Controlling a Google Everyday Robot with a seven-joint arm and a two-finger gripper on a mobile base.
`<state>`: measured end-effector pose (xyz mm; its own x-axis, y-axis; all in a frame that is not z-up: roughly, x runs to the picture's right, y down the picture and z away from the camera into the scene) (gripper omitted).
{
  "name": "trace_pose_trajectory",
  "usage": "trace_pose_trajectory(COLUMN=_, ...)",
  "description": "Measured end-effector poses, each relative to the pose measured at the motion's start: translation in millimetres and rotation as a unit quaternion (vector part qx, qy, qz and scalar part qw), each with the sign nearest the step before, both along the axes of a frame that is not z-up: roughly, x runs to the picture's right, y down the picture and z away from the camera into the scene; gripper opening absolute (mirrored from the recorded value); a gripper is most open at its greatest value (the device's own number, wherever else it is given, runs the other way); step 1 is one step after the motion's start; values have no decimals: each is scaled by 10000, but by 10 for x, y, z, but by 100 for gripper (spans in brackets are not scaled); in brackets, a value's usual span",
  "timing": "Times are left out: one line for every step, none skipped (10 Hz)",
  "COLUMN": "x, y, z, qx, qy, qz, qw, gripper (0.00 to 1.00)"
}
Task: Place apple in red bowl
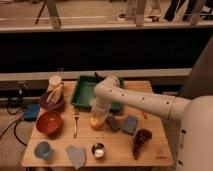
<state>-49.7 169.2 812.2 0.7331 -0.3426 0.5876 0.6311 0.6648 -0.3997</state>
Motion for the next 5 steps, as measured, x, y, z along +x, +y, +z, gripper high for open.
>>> trace_pose_trajectory(x=-3, y=3, z=4, qx=-14, qy=-10, qz=-20, qw=10000, gripper=21)
trace_pose_trajectory(x=-4, y=0, z=3, qx=-15, qy=-15, qz=-22, qw=10000, gripper=33)
trace_pose_trajectory(x=-7, y=-7, z=-1, qx=-11, qy=-21, qz=-16, qw=10000, gripper=44)
trace_pose_trajectory(x=-5, y=-8, z=-4, qx=-12, qy=-20, qz=-20, qw=10000, gripper=51)
trace_pose_trajectory(x=-4, y=-2, z=-1, qx=-25, qy=-18, qz=-37, qw=10000, gripper=64)
